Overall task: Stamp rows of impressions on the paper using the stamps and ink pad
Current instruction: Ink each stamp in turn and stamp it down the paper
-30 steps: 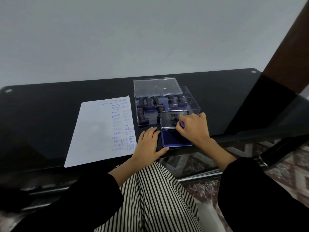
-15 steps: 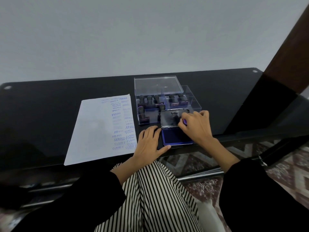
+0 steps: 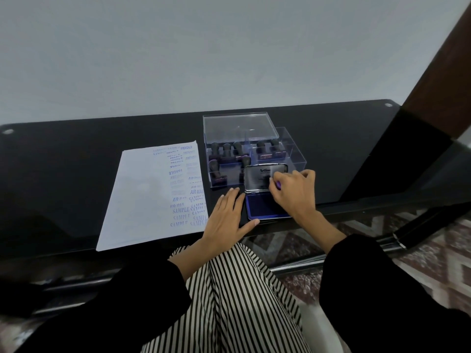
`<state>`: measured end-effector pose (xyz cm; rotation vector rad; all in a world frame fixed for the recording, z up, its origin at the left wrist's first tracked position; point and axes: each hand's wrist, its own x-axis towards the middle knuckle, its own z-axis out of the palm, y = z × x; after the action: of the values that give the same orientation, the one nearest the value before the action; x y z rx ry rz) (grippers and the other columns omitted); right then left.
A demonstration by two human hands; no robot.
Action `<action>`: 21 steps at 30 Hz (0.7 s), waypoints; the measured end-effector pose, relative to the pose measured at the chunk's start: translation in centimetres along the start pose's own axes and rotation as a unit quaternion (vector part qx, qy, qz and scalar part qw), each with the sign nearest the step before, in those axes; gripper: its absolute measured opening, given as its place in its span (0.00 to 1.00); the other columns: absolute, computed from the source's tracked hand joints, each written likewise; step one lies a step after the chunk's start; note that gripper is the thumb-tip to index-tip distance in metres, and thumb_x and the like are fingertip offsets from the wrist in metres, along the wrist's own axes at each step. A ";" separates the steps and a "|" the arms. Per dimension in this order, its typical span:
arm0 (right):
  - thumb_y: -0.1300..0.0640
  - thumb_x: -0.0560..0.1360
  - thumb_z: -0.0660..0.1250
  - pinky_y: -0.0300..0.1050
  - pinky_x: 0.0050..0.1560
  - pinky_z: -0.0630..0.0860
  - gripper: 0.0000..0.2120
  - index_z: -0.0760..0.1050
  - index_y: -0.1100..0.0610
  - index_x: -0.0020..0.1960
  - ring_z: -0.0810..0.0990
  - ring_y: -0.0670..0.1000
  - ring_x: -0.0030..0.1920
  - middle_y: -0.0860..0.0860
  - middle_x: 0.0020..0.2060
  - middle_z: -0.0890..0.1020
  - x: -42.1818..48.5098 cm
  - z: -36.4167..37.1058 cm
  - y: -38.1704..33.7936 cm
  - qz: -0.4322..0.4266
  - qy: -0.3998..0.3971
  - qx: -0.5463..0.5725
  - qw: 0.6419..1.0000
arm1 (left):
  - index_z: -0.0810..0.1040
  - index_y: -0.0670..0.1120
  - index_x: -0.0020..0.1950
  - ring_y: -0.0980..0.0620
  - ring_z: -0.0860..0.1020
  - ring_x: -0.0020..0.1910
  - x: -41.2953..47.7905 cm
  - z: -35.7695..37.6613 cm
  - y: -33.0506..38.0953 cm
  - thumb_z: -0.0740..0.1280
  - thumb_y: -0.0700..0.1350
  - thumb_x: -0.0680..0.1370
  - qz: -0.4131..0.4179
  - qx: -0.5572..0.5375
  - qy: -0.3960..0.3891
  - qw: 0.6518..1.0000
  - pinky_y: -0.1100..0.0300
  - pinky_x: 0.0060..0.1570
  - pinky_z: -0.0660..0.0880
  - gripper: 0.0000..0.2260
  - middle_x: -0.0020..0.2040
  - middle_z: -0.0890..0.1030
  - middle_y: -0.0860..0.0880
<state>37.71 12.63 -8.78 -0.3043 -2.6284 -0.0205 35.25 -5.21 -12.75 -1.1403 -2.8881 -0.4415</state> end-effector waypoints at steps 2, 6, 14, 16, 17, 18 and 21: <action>0.57 0.70 0.70 0.48 0.43 0.68 0.13 0.71 0.54 0.28 0.73 0.52 0.25 0.48 0.20 0.75 0.0 0.2 -0.2 0.000 0.002 0.002 1.000 | 0.51 0.43 0.77 0.51 0.48 0.77 0.0 0.1 0.0 0.51 0.62 0.79 -0.002 0.008 -0.004 1.000 0.56 0.75 0.42 0.33 0.78 0.52 0.46; 0.58 0.70 0.69 0.49 0.42 0.69 0.12 0.72 0.54 0.29 0.72 0.51 0.25 0.48 0.20 0.74 -0.2 0.6 0.2 0.011 0.018 0.034 0.999 | 0.50 0.43 0.77 0.51 0.47 0.77 0.0 0.1 0.0 0.51 0.62 0.79 0.000 0.007 -0.008 1.000 0.56 0.76 0.42 0.33 0.78 0.51 0.46; 0.57 0.70 0.63 0.47 0.42 0.64 0.12 0.71 0.54 0.28 0.71 0.51 0.23 0.47 0.19 0.69 0.1 1.5 0.5 0.004 0.067 0.047 0.997 | 0.51 0.43 0.77 0.51 0.48 0.77 0.1 0.3 -0.3 0.35 0.69 0.69 0.006 0.020 -0.006 1.000 0.57 0.75 0.41 0.44 0.78 0.52 0.46; 0.58 0.68 0.64 0.44 0.40 0.58 0.12 0.70 0.54 0.26 0.70 0.50 0.22 0.47 0.18 0.68 0.5 1.7 0.2 -0.009 0.077 0.029 0.997 | 0.51 0.43 0.77 0.50 0.48 0.77 0.2 0.4 -0.3 0.34 0.69 0.68 0.006 0.017 -0.004 1.000 0.57 0.74 0.41 0.44 0.78 0.52 0.46; 0.58 0.67 0.65 0.44 0.39 0.57 0.12 0.71 0.54 0.26 0.70 0.50 0.21 0.47 0.18 0.69 0.7 1.7 0.1 -0.015 0.080 0.022 0.996 | 0.51 0.43 0.77 0.50 0.48 0.77 0.2 0.4 -0.3 0.34 0.69 0.68 0.005 0.017 -0.003 1.000 0.57 0.74 0.41 0.44 0.78 0.52 0.45; 0.58 0.66 0.65 0.44 0.39 0.56 0.11 0.71 0.54 0.25 0.70 0.51 0.21 0.48 0.17 0.69 0.8 1.8 0.0 -0.020 0.081 0.018 0.996 | 0.51 0.43 0.77 0.50 0.48 0.77 0.3 0.4 -0.3 0.34 0.69 0.68 0.005 0.019 -0.003 1.000 0.57 0.74 0.41 0.44 0.78 0.52 0.45; 0.58 0.65 0.66 0.44 0.39 0.56 0.10 0.73 0.55 0.26 0.69 0.51 0.21 0.49 0.17 0.70 1.1 2.1 -0.3 -0.030 0.082 0.016 0.996 | 0.51 0.43 0.77 0.50 0.48 0.77 0.3 0.4 -0.3 0.34 0.68 0.68 0.004 0.019 -0.004 1.000 0.57 0.74 0.41 0.44 0.78 0.52 0.45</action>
<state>35.72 12.75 -10.10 -0.2029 -2.4722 -0.0222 34.87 -5.18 -13.14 -1.1500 -2.8848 -0.3804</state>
